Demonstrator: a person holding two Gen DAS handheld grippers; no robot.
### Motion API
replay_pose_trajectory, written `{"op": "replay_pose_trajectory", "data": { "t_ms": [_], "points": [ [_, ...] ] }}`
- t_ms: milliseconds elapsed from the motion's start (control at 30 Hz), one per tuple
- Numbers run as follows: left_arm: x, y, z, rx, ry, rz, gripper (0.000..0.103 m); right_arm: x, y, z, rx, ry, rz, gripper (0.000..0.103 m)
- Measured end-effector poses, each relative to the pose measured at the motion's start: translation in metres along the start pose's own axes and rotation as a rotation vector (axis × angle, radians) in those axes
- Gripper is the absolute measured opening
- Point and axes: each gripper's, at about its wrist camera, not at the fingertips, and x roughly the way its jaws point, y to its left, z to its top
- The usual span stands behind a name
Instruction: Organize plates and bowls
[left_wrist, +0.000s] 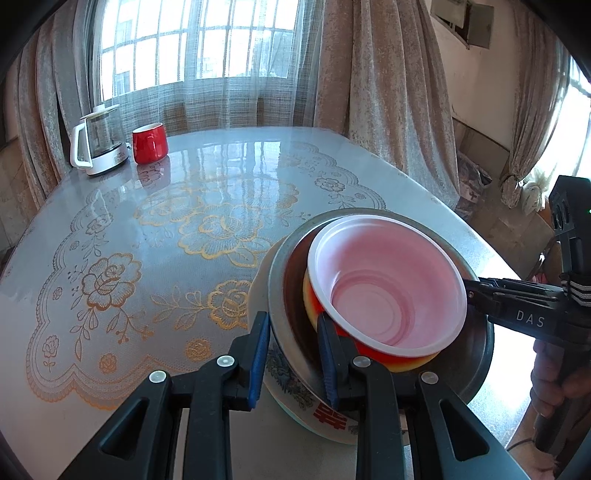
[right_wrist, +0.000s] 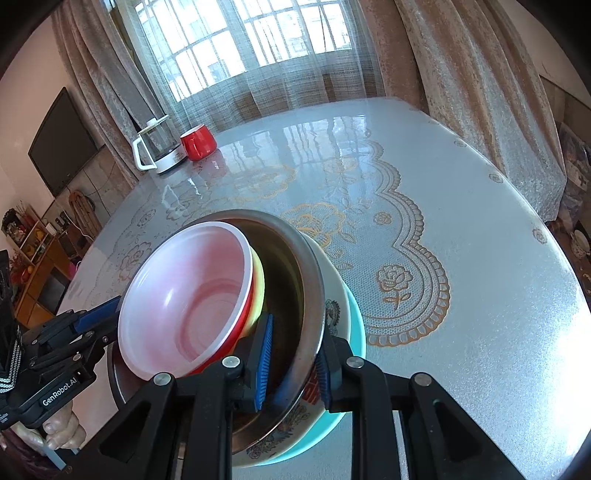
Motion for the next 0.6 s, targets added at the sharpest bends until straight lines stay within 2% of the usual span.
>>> {"op": "replay_pose_trajectory", "data": {
  "t_ms": [600],
  "points": [
    [-0.0003, -0.0034, -0.0005, 0.017, -0.001, 0.024, 0.025, -0.0014, -0.0046, -0.0013, 0.039, 0.005, 0.018, 0.022]
  ]
}}
